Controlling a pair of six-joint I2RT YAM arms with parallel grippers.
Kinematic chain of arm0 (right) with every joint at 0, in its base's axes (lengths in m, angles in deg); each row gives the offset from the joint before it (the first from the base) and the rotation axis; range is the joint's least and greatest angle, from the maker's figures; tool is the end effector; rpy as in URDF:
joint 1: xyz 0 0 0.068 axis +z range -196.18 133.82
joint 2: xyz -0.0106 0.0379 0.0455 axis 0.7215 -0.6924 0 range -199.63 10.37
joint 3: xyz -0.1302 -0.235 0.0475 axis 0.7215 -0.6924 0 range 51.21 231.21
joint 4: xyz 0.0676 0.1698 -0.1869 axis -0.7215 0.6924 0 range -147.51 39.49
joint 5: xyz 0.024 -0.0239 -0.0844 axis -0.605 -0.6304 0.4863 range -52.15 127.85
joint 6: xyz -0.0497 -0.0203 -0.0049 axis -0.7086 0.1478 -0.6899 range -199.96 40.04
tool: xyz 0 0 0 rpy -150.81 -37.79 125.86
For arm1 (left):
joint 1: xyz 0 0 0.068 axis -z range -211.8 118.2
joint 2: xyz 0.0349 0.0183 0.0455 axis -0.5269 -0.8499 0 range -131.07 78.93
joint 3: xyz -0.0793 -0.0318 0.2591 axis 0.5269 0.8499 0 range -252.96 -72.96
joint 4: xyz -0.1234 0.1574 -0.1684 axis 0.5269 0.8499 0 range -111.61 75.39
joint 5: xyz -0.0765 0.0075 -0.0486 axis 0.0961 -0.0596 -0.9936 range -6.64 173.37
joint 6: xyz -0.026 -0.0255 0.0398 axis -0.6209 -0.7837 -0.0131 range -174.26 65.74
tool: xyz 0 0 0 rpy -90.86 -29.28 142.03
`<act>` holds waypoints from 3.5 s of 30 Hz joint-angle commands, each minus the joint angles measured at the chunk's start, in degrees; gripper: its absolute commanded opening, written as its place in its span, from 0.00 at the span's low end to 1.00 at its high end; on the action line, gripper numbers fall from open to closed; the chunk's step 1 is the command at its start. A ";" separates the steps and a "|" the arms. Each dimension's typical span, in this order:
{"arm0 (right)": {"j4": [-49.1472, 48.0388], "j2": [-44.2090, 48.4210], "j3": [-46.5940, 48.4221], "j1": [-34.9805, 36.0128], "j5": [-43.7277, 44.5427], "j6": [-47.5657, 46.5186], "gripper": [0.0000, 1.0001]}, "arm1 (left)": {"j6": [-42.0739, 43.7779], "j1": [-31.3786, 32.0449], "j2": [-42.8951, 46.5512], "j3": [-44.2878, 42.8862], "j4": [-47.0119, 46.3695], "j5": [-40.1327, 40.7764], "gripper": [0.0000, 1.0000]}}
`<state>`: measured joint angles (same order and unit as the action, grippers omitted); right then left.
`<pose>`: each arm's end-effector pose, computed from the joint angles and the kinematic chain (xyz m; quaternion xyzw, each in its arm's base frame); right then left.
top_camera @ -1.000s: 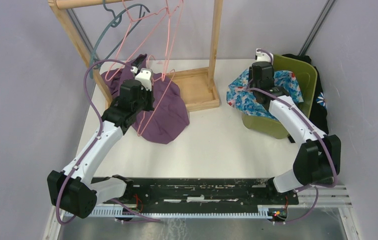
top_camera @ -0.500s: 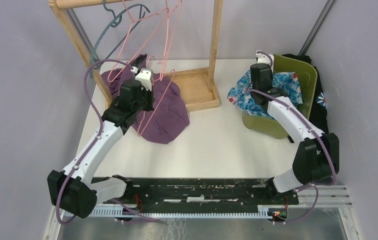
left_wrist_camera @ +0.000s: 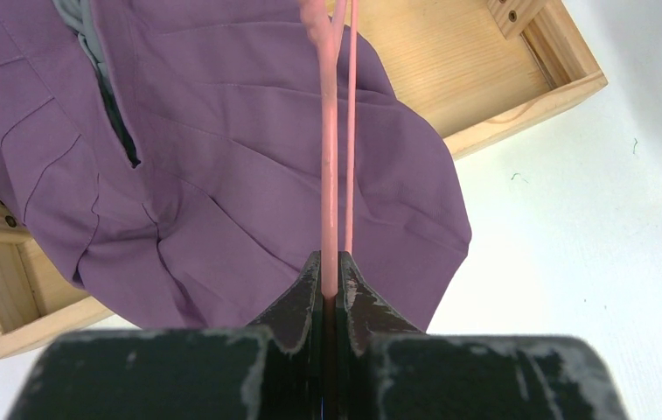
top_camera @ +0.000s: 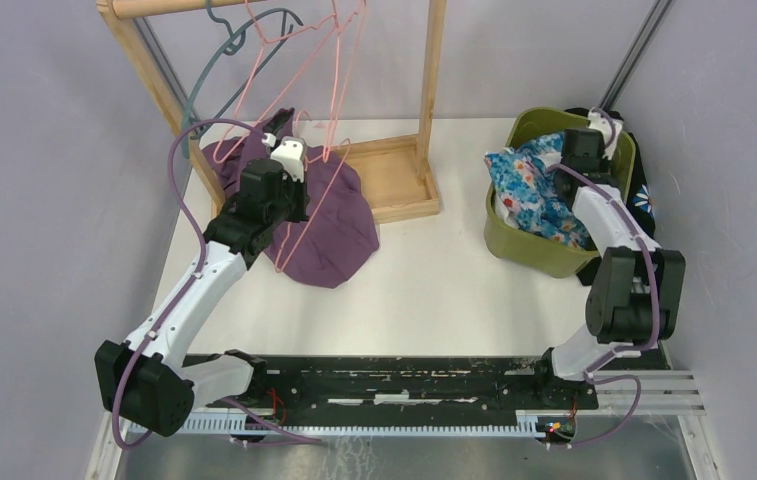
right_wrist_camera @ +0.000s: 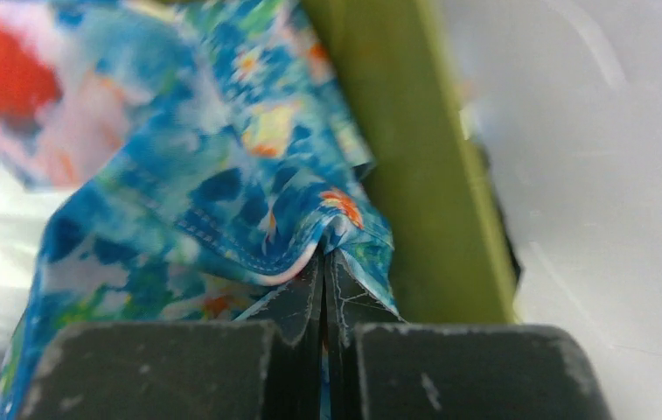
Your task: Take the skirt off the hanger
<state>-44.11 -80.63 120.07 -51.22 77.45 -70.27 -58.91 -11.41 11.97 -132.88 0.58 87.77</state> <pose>0.3533 -0.0539 0.2817 0.2610 0.8099 -0.2835 0.4423 0.2473 -0.0890 0.3325 0.0988 0.8566 -0.0771 0.5006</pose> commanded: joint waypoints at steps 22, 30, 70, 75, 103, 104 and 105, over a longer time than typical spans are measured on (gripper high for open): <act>7.32 18.21 5.40 13.82 -9.31 0.07 0.64 | 2.82 0.23 2.07 -8.17 -0.09 5.59 0.03; 7.38 19.98 6.33 17.37 -10.75 0.46 0.66 | 3.68 1.56 -0.55 -11.17 0.86 7.05 0.03; 6.43 18.52 6.63 18.67 -11.85 -1.46 0.66 | 11.01 3.12 -22.11 -51.92 5.18 14.18 0.03; 6.46 18.49 6.36 18.56 -12.52 -0.74 0.66 | 10.55 3.13 -17.59 -48.36 3.38 14.57 0.03; 6.03 18.72 3.91 18.63 -12.20 -1.34 0.66 | 10.13 2.59 -32.96 -57.77 5.58 15.06 0.03; 5.94 18.71 3.85 18.61 -12.32 -1.30 0.66 | 9.96 2.43 -33.04 -57.60 5.38 15.04 0.03; 5.97 18.66 3.89 18.58 -12.48 -1.29 0.66 | 9.85 2.28 -33.21 -57.83 5.26 15.04 0.03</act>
<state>-35.76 -62.47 124.23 -32.77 64.86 -71.28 -48.98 -8.51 -20.97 -190.52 7.03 101.47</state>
